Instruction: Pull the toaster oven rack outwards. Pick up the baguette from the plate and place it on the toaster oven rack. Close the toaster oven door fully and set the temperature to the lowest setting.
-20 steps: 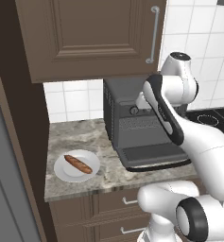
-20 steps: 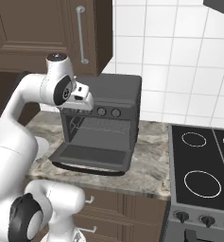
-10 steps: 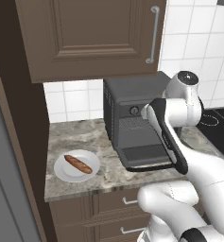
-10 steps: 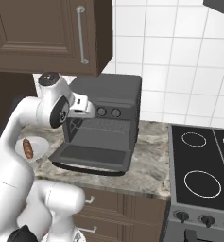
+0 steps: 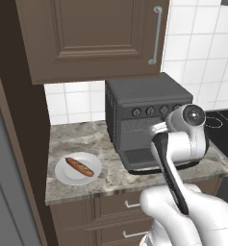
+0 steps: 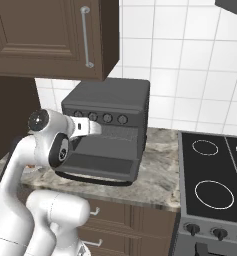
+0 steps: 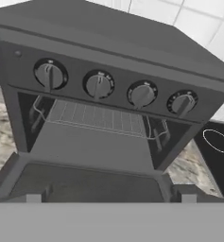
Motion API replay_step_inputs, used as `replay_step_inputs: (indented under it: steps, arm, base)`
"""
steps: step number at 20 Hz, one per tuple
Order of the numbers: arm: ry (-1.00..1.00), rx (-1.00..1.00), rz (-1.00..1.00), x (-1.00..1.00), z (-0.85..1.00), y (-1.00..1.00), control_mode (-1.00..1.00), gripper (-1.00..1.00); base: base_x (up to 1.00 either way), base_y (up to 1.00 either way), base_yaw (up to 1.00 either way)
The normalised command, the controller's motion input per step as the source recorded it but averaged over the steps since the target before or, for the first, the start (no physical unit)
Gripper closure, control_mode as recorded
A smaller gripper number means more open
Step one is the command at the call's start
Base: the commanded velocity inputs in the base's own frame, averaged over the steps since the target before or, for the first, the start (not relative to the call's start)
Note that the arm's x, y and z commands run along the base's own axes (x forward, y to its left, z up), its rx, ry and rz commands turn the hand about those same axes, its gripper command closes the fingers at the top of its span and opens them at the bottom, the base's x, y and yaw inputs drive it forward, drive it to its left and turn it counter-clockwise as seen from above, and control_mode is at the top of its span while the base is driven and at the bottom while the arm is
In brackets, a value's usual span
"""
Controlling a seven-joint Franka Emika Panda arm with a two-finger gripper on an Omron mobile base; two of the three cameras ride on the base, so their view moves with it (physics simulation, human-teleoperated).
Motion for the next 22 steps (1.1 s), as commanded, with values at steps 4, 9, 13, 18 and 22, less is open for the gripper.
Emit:
replay_step_inputs:
  steps: [4, 9, 13, 18, 22]
  arm:
    - [-0.17, -0.11, 0.00, -0.34, -0.06, -0.12, -1.00, -1.00]
    - [-0.05, 0.00, 0.00, -0.16, -0.17, -0.23, -1.00, -1.00]
    - [0.06, 0.00, 0.00, -0.07, -0.42, -0.28, -1.00, -1.00]
    - [0.13, 0.02, 0.00, 0.00, -0.50, -0.19, -1.00, -1.00]
    - [0.11, 0.23, 0.01, 0.00, -0.42, -0.29, -1.00, -1.00]
  base:
    - [0.00, 0.00, 0.00]
    - [0.00, 0.00, 0.00]
    - [0.00, 0.00, 0.00]
    - [0.00, 0.00, 0.00]
    - [0.00, 0.00, 0.00]
